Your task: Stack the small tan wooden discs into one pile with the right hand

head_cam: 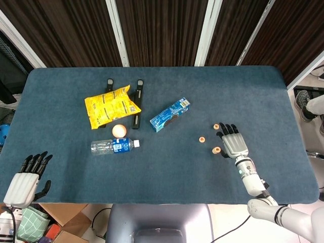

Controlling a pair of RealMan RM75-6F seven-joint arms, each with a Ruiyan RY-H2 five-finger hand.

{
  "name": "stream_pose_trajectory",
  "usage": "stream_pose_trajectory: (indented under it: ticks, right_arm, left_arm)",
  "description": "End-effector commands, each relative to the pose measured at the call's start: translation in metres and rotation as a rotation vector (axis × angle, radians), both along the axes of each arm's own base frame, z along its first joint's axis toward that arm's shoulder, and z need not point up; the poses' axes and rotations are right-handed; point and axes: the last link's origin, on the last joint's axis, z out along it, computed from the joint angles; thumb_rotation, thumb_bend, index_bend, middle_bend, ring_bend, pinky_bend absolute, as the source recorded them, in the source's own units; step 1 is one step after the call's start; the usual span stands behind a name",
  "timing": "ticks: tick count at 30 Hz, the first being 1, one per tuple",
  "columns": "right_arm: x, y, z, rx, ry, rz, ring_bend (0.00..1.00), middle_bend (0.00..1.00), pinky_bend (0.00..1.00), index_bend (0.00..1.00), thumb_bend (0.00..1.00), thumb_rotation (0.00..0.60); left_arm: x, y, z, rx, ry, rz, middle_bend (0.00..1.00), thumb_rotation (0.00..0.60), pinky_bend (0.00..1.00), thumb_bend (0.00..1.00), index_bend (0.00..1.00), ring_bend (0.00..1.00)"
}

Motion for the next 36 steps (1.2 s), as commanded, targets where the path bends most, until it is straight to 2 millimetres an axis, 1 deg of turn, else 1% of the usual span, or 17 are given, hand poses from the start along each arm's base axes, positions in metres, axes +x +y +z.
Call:
stream_pose_trajectory:
  ticks: [1, 8, 11, 16, 19, 23, 27, 34, 36]
  right_arm:
    - [0.001, 0.000, 0.000, -0.004, -0.005, 0.004, 0.00, 0.00, 0.00, 0.39, 0.42, 0.600]
    - [0.002, 0.001, 0.002, -0.001, -0.007, 0.006, 0.00, 0.00, 0.00, 0.38, 0.42, 0.600]
    - [0.000, 0.005, 0.005, -0.001, 0.002, 0.014, 0.00, 0.00, 0.00, 0.38, 0.42, 0.600]
    - [-0.004, 0.012, 0.020, -0.017, -0.015, 0.021, 0.00, 0.00, 0.00, 0.37, 0.42, 0.600]
    - [0.002, 0.013, 0.028, -0.038, -0.057, 0.034, 0.00, 0.00, 0.00, 0.37, 0.42, 0.600]
    - [0.014, 0.013, 0.031, -0.033, -0.118, 0.050, 0.00, 0.00, 0.00, 0.38, 0.42, 0.600]
    - [0.025, 0.002, 0.023, -0.017, -0.151, 0.029, 0.00, 0.00, 0.00, 0.39, 0.42, 0.600]
    - [0.048, -0.027, -0.006, 0.031, -0.150, 0.004, 0.00, 0.00, 0.00, 0.40, 0.42, 0.600]
    - [0.054, -0.032, -0.010, 0.029, -0.158, 0.005, 0.00, 0.00, 0.00, 0.41, 0.42, 0.600]
  left_arm:
    - [0.000, 0.000, 0.000, 0.001, 0.000, -0.001, 0.00, 0.600, 0.03, 0.49, 0.00, 0.00]
    - [0.000, -0.001, 0.000, 0.000, 0.000, -0.001, 0.00, 0.600, 0.03, 0.49, 0.00, 0.00]
    - [0.000, -0.001, 0.001, 0.001, -0.001, -0.002, 0.00, 0.600, 0.03, 0.49, 0.00, 0.00]
    - [-0.001, -0.001, 0.001, 0.002, -0.003, 0.001, 0.00, 0.600, 0.03, 0.49, 0.00, 0.00]
    - [0.000, -0.001, 0.000, -0.004, 0.000, -0.001, 0.00, 0.600, 0.03, 0.49, 0.00, 0.00]
    - [0.001, 0.000, -0.001, 0.000, 0.003, 0.001, 0.00, 0.600, 0.03, 0.49, 0.00, 0.00]
    - [0.000, 0.001, -0.003, -0.003, 0.009, 0.005, 0.00, 0.600, 0.03, 0.49, 0.00, 0.00]
    - [-0.002, 0.003, -0.002, -0.001, 0.009, 0.019, 0.00, 0.600, 0.03, 0.49, 0.00, 0.00]
    - [-0.002, 0.003, -0.002, -0.002, 0.008, 0.019, 0.00, 0.600, 0.03, 0.49, 0.00, 0.00]
